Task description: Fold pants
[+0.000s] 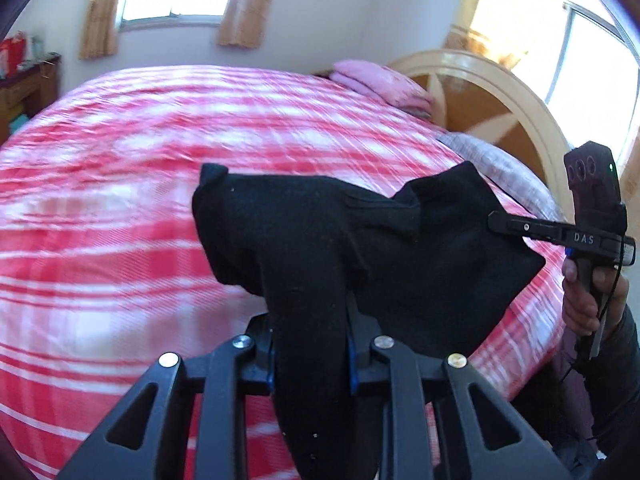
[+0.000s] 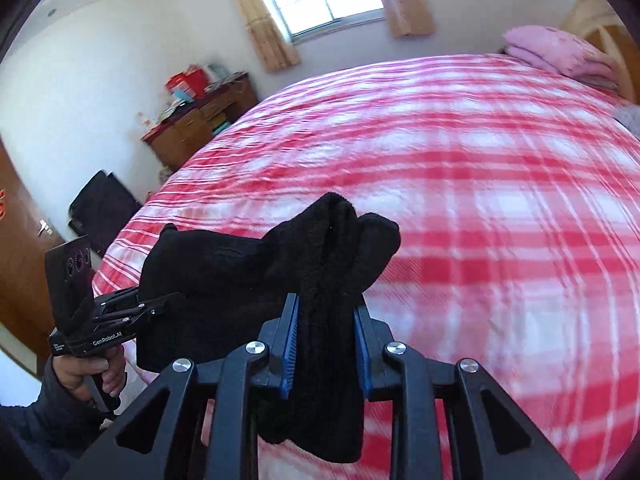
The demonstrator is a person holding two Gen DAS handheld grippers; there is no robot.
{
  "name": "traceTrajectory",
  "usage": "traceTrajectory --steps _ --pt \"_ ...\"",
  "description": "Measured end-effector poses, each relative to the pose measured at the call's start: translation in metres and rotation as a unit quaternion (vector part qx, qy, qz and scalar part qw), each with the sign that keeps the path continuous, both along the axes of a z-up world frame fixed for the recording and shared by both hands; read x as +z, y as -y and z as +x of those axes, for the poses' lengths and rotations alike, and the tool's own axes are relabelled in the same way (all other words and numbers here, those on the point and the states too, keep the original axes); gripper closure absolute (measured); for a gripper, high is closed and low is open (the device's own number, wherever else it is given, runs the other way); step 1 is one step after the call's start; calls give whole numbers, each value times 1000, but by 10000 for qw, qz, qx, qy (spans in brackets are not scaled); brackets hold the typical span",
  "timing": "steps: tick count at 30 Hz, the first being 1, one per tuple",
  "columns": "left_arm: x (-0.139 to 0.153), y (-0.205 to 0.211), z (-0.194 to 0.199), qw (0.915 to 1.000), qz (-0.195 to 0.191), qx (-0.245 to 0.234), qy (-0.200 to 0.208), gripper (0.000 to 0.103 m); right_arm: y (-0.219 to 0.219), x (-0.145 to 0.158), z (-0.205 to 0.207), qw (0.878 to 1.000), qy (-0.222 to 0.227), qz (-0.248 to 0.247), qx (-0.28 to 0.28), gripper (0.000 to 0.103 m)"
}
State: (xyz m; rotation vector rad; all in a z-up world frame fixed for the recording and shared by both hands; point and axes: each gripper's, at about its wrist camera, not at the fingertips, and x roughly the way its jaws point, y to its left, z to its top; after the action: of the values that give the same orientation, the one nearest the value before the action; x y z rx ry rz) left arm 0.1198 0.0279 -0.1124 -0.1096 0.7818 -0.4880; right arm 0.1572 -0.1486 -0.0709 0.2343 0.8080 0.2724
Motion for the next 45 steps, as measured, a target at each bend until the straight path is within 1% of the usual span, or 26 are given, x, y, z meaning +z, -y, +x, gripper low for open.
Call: traceTrajectory --steps 5,7,11,15,19,24,28,32,35,39,45 --pt "7 -48 12 9983 159 541 120 77 -47 7 53 9985 99 30 531 77" --pt "7 -70 15 9967 173 780 136 77 -68 7 73 9974 99 55 712 77" --pt "7 -101 17 9929 173 1159 184 77 -100 2 107 9951 54 115 980 77" --pt "2 -117 20 9885 310 1459 261 77 -127 -6 133 9934 9 66 1142 77" --pt "-9 -121 26 9849 516 1630 273 77 -144 -19 154 9932 -104 -56 1155 77" --pt "-26 -130 37 9837 621 1684 112 77 -155 -43 173 9941 -337 -110 1023 77" --pt "-35 -133 43 9828 717 1701 45 77 -154 -59 186 9946 -480 1 916 77" --pt "-43 -137 49 9828 714 1704 -21 75 -148 -73 192 9947 -621 96 815 77" --pt "-46 -137 48 9822 724 1732 -6 69 -142 -81 193 9943 -704 209 770 77" --pt "-50 -137 48 9807 807 1783 -31 56 -140 -85 192 9942 -739 226 743 76" --pt "-53 -138 47 9807 819 1773 -34 53 -134 -91 188 9943 -786 313 656 76"
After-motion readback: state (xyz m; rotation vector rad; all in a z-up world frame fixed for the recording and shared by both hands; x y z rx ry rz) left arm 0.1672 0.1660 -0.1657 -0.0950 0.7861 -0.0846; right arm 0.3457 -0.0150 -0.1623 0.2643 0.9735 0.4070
